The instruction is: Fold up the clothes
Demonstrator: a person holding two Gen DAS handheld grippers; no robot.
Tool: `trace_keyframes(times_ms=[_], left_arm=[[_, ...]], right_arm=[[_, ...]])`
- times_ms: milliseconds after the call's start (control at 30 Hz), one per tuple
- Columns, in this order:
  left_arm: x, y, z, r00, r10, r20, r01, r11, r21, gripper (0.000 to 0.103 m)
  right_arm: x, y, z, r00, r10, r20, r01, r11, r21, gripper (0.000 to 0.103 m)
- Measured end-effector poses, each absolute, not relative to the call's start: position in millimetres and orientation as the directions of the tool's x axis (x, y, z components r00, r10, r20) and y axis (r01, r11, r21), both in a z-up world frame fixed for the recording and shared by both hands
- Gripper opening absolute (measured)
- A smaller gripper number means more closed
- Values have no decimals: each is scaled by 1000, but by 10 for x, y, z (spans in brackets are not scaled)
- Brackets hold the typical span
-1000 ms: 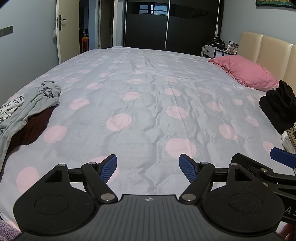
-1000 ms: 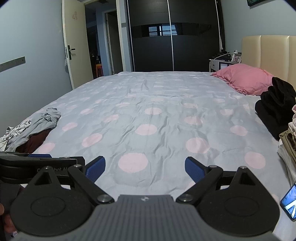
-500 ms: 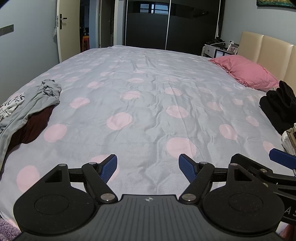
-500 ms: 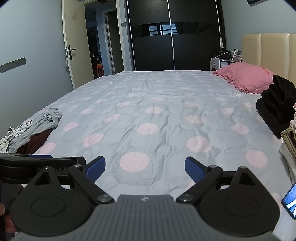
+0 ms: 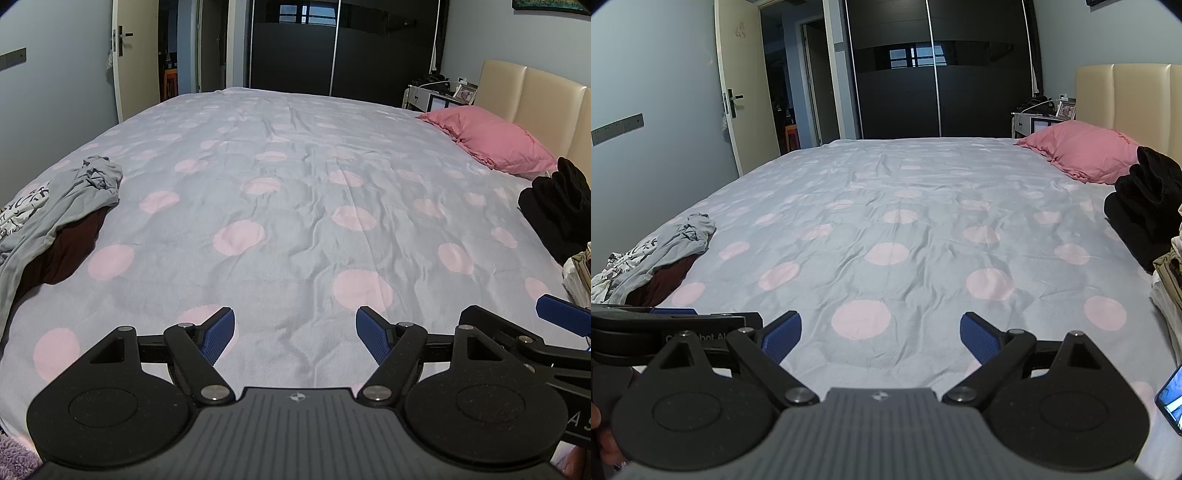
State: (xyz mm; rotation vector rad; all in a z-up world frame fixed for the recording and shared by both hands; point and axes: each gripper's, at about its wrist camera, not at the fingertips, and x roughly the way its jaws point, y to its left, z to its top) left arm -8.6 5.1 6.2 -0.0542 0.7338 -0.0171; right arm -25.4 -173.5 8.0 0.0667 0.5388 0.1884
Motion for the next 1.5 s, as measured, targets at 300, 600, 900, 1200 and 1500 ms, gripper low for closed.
trace_keyframes(times_ms=[300, 600, 900, 1200, 1500], left_arm=[[-60, 140, 15, 726, -26, -687, 9, 1000, -28, 72], [200, 934, -20, 673, 106, -732, -90, 994, 62, 60], [628, 2191, -32, 614, 329, -718, -269, 942, 202, 53], [920, 3087, -339, 560, 403, -724, -401, 896, 189, 53], [859, 3252, -320, 622, 337, -707, -402, 912, 80, 15]], right_arm=[[-208, -1763, 136, 819, 203, -537, -194, 978, 74, 94], [-17, -1930, 271, 752, 196, -629, -235, 972, 21, 94], [319, -1929, 333, 711, 228, -665, -325, 945, -24, 94], [540, -1814, 58, 663, 237, -710, -331, 944, 7, 94], [687, -1684, -98, 639, 241, -731, -343, 939, 9, 94]])
